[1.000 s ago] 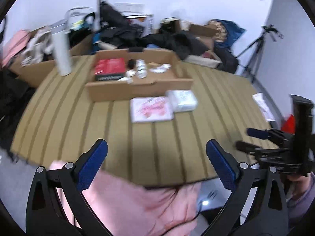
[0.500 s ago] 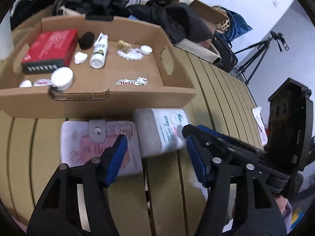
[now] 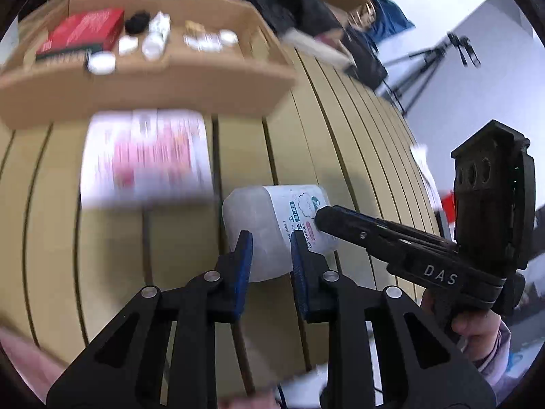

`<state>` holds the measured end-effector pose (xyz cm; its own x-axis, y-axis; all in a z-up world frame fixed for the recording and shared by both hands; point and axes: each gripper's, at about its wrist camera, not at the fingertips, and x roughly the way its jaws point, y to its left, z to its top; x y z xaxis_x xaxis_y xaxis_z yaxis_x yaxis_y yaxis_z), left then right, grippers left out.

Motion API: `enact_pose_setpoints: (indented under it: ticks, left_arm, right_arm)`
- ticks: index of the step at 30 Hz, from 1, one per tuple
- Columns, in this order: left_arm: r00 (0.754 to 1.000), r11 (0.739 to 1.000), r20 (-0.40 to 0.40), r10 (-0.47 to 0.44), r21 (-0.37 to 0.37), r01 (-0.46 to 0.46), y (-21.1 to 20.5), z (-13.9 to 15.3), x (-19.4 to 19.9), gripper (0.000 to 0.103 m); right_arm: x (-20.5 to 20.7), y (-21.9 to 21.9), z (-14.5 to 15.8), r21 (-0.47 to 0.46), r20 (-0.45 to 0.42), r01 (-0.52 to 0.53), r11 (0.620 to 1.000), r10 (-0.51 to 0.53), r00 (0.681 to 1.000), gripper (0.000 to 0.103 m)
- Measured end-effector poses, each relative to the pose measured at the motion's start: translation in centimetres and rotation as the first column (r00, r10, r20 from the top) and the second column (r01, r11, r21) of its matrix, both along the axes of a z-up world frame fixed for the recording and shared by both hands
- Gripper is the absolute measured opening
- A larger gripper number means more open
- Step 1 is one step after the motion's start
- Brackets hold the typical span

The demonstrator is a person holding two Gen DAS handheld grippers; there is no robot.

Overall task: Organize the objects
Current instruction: 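Grasp the white tub of wipes with the right tool and lift it, then lower the white tub into the tray and open the right tool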

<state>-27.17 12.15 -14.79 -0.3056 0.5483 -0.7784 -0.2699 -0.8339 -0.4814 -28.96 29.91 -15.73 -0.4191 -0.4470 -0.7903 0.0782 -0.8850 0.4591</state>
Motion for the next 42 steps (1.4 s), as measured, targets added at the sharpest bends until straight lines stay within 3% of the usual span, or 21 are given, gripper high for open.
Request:
enact_pose_setpoints:
  ticks: [4, 7, 9, 12, 14, 16, 22, 26, 28, 32, 36, 39, 42]
  left_arm:
    - [1.0, 0.999, 0.012, -0.027, 0.019, 0.027, -0.2, -0.3, 3.2, 0.019]
    - [0.999, 0.999, 0.019, -0.038, 0.008, 0.038, 0.0, -0.6, 3.5, 0.032]
    - [0.999, 0.999, 0.016, -0.033, 0.002, 0.033, 0.3, -0.6, 3.4, 0.034]
    - [1.0, 0.999, 0.001, -0.02, -0.033, 0.021, 0.6, 0.2, 3.8, 0.026]
    - [1.0, 1.0, -0.029, -0.007, -0.02, 0.006, 0.2, 1.4, 4.0, 0.026]
    - [0.998, 1.0, -0.058, 0.013, 0.019, -0.012, -0.7, 3.3, 3.4, 0.026]
    - [0.997, 0.993, -0.046, 0.063, 0.099, -0.058, -3.7, 9.1, -5.3, 0.026]
    - [0.993, 0.993, -0.04, 0.11, 0.046, -0.109, -4.4, 10.6, -12.9, 0.025]
    - [0.989, 0.989, 0.031, 0.144, 0.036, -0.145, -4.9, 9.6, -16.5, 0.025]
    - [0.987, 0.992, 0.102, 0.126, -0.009, -0.126, -4.5, 6.4, -21.4, 0.025]
    - [0.983, 0.992, 0.138, 0.121, -0.055, -0.115, -3.3, 2.4, -25.4, 0.02]
    - [0.973, 0.994, 0.203, 0.107, -0.047, -0.099, -3.1, -0.3, -27.6, 0.021]
    - [0.982, 0.993, 0.147, 0.118, -0.002, -0.119, -3.7, 0.3, -27.5, 0.021]
  right_arm:
    - [4.1, 0.6, 0.0, -0.018, 0.017, 0.02, 1.0, -0.02, 1.0, 0.026]
    - [4.7, 0.9, -0.3, -0.049, 0.019, 0.023, 0.999, -0.022, 1.0, 0.027]
    - [4.6, 0.8, -0.3, -0.055, 0.018, 0.016, 0.998, -0.015, 1.0, 0.027]
    - [4.9, 0.6, -0.1, -0.037, 0.024, 0.022, 0.999, -0.021, 0.999, 0.026]
    - [5.4, 0.0, 1.3, 0.021, -0.01, 0.016, 1.0, -0.016, 1.0, 0.026]
    - [5.4, -0.2, 2.8, 0.017, -0.046, 0.008, 1.0, -0.008, 0.999, 0.026]
    - [-1.8, -1.6, 9.4, 0.011, -0.163, -0.042, 0.999, 0.043, 0.986, 0.026]
    - [-9.4, -3.5, 11.8, 0.036, -0.189, -0.08, 0.996, 0.086, 0.978, 0.026]
    - [-13.1, -4.4, 11.0, 0.035, -0.145, -0.081, 0.996, 0.085, 0.986, 0.026]
    - [-18.8, -5.7, 8.6, 0.089, -0.06, -0.062, 0.994, 0.067, 0.996, 0.026]
    - [-22.3, -6.3, 5.6, 0.198, -0.014, -0.03, 0.98, 0.033, 0.999, 0.026]
    - [-24.2, -6.1, 3.1, 0.236, 0.029, 0.002, 0.972, -0.01, 1.0, 0.026]
    - [-24.8, -6.2, 2.5, 0.274, 0.006, 0.008, 0.962, -0.01, 1.0, 0.028]
